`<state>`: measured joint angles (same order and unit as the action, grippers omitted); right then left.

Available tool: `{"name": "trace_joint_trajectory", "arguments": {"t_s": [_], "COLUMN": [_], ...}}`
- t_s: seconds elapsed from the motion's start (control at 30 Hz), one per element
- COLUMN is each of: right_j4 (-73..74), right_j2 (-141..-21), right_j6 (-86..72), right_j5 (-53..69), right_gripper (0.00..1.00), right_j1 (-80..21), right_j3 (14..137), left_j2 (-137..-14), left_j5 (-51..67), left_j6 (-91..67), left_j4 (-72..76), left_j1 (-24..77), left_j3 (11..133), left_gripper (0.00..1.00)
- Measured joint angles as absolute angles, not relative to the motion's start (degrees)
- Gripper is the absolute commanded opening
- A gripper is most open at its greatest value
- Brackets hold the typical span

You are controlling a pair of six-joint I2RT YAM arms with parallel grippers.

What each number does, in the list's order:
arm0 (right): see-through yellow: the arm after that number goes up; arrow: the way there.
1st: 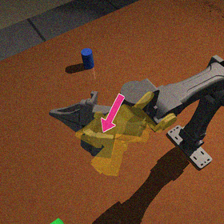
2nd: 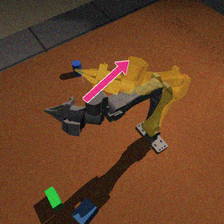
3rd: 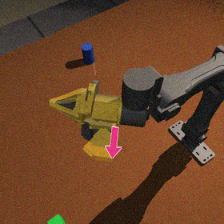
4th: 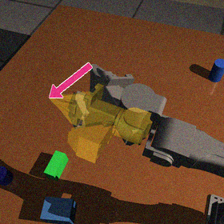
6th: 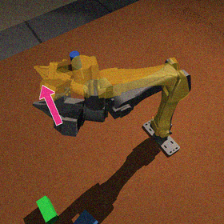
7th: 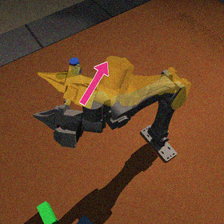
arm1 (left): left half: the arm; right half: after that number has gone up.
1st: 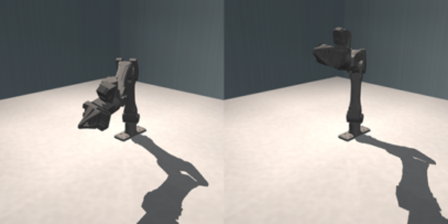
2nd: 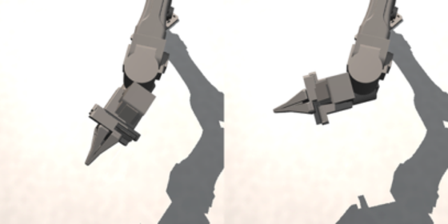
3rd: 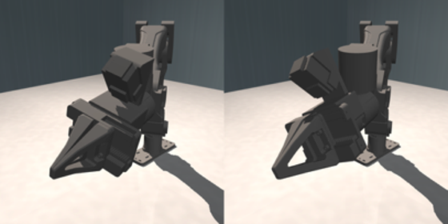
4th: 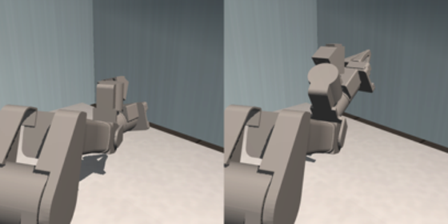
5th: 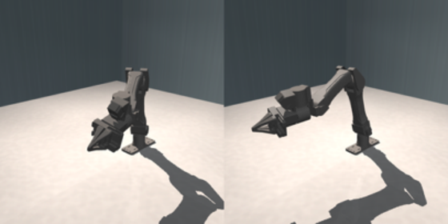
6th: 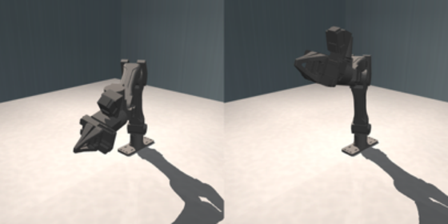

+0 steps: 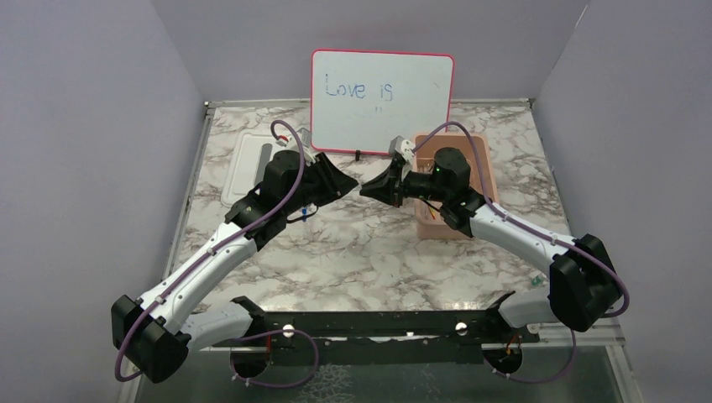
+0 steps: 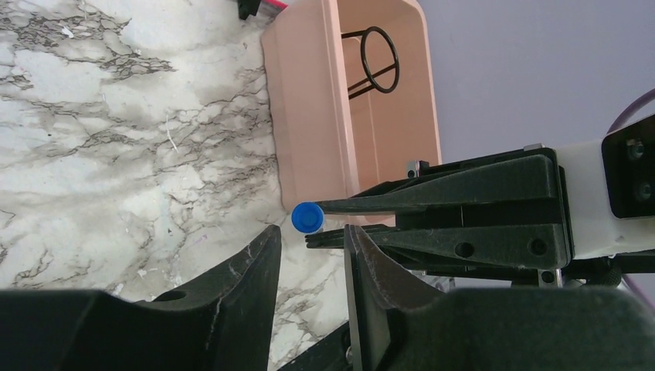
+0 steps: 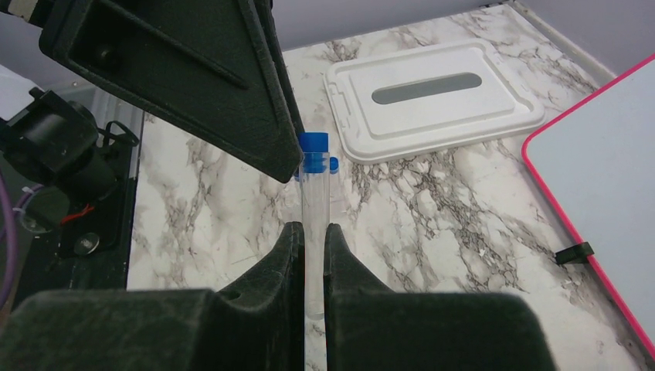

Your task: Organize the chemistry lab equipment

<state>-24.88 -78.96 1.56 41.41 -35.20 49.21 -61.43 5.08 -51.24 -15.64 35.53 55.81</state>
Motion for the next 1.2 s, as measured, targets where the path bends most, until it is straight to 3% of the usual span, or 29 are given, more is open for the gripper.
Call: {"name": "trace_joint_trajectory", "arguments": {"t_s": [0.4,0.53,0.63,0.7,0.9,1.2], "right_j4": [-22.5,-22.4,-22.4,-22.4,-22.1,-26.6], "right_j2": [-79.0,-79.0,-79.0,-79.0,-79.2,-82.5], "right_j6": [4.6,4.8,4.9,5.0,3.7,-4.1], "right_j5": [43.6,44.5,44.7,44.7,44.5,39.0], "right_gripper": [0.03,0.03,0.04,0.10,0.52,0.54], "right_j1": [-35.2,-35.2,-35.2,-35.2,-35.2,-35.2], "right_j3": [49.2,49.2,49.2,49.2,49.3,49.3], "left_j2": [-61.6,-62.1,-62.2,-62.2,-62.0,-59.9], "left_j5": [5.3,5.7,5.8,6.1,6.0,-5.8], "left_j6": [-51.3,-51.4,-51.3,-51.2,-49.1,-38.3], "left_j4": [-15.9,-16.0,-16.0,-15.9,-16.4,-29.5], "left_j1": [34.8,34.8,34.7,34.6,34.6,34.5], "left_j3": [55.9,55.9,55.9,55.9,55.9,58.4], "left_gripper": [0.31,0.25,0.15,0.09,0.08,0.08]}}
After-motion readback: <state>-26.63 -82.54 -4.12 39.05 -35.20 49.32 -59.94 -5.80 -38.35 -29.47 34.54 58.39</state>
